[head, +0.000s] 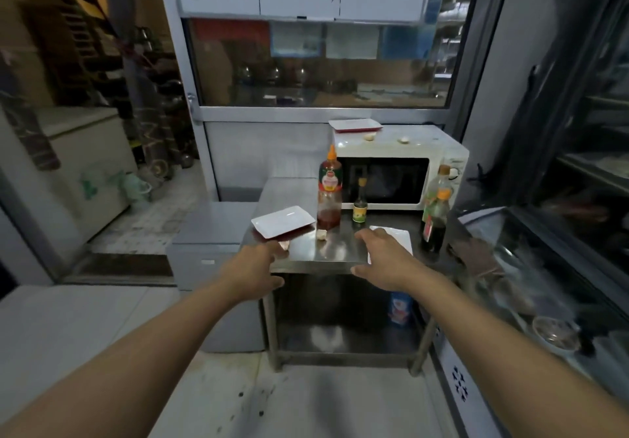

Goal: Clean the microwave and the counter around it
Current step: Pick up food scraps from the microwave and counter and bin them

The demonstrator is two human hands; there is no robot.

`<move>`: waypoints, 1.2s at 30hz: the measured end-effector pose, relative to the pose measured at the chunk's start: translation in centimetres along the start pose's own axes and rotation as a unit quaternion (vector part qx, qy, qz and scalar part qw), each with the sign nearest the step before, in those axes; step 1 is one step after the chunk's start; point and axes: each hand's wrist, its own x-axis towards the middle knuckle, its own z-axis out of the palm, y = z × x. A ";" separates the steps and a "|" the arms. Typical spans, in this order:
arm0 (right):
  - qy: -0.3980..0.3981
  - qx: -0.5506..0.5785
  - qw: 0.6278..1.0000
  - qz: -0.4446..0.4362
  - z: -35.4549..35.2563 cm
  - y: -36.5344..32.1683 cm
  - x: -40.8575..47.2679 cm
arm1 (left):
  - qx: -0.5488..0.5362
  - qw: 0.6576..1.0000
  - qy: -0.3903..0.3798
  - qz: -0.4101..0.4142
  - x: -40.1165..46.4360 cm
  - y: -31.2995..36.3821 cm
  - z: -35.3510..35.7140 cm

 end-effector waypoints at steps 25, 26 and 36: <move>-0.106 0.020 0.994 0.006 10.0 7.0 31.1 | -0.024 0.994 -0.046 -0.092 28.5 -11.7 10.6; -0.109 0.024 0.994 0.008 10.5 7.3 31.7 | -0.018 0.995 -0.045 -0.085 29.3 -12.2 11.1; -0.099 0.010 0.995 0.013 15.4 10.7 36.5 | -0.049 0.992 -0.078 -0.082 33.2 -14.1 15.5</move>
